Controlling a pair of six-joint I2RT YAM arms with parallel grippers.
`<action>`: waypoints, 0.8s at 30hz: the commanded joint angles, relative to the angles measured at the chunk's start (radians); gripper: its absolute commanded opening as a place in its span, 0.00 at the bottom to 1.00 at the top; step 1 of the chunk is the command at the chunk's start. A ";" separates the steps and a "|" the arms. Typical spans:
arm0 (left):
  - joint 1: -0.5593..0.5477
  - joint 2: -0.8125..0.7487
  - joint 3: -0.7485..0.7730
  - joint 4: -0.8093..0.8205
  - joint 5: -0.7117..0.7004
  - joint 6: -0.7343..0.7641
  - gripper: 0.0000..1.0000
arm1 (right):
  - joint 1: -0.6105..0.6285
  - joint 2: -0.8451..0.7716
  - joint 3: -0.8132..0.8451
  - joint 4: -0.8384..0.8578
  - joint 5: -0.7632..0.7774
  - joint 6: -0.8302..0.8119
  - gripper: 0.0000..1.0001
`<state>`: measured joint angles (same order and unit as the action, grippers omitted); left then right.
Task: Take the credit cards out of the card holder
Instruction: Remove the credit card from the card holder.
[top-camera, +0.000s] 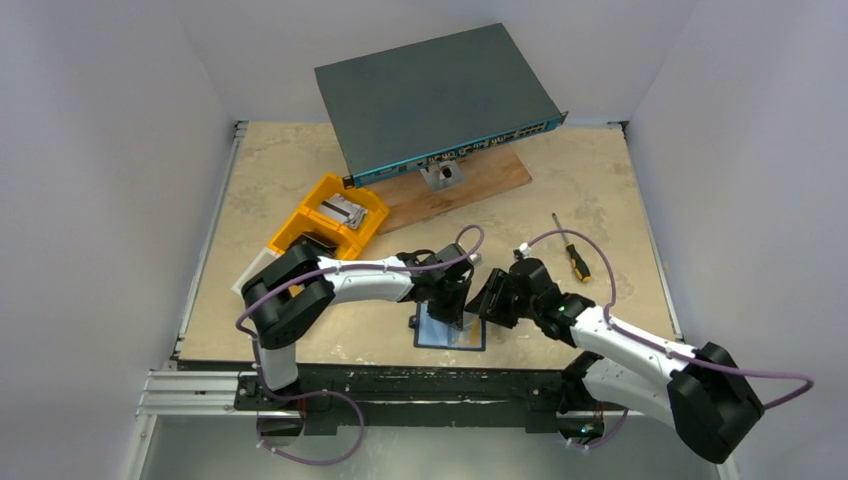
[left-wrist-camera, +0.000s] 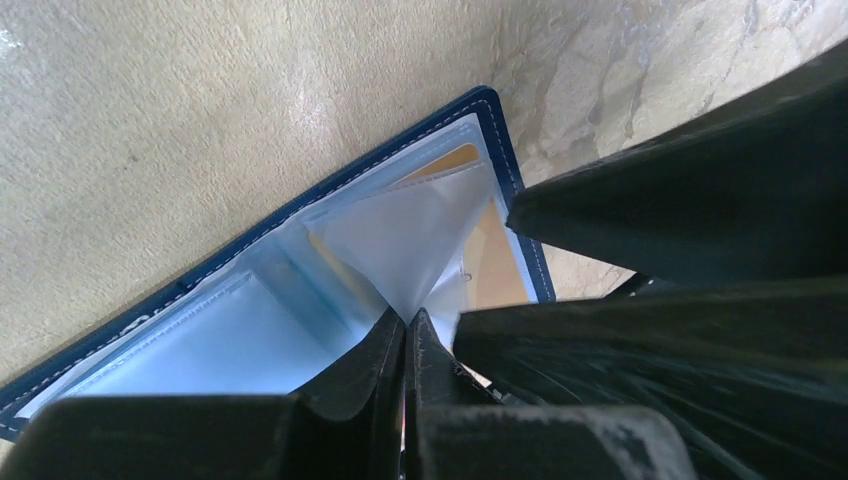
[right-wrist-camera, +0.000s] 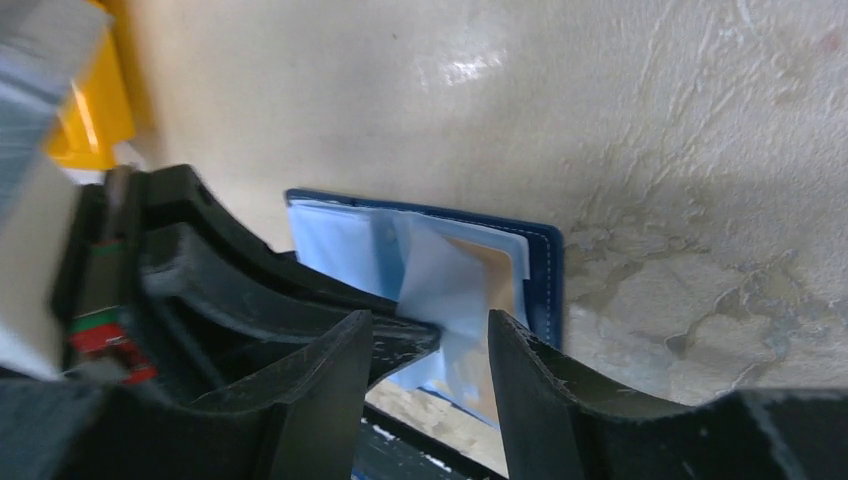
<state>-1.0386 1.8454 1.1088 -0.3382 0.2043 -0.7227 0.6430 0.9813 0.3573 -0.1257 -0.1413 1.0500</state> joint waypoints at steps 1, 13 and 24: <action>0.005 0.001 -0.039 0.038 0.031 -0.014 0.00 | 0.063 0.070 0.008 0.093 0.015 0.034 0.47; 0.012 -0.035 -0.077 0.079 0.062 -0.001 0.00 | 0.065 0.135 -0.024 0.148 0.060 0.051 0.42; 0.012 -0.131 -0.077 0.012 0.051 0.039 0.32 | 0.065 0.119 0.004 0.157 0.052 0.043 0.35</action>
<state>-1.0222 1.7916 1.0378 -0.2859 0.2584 -0.7147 0.7013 1.1191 0.3470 -0.0048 -0.0883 1.0935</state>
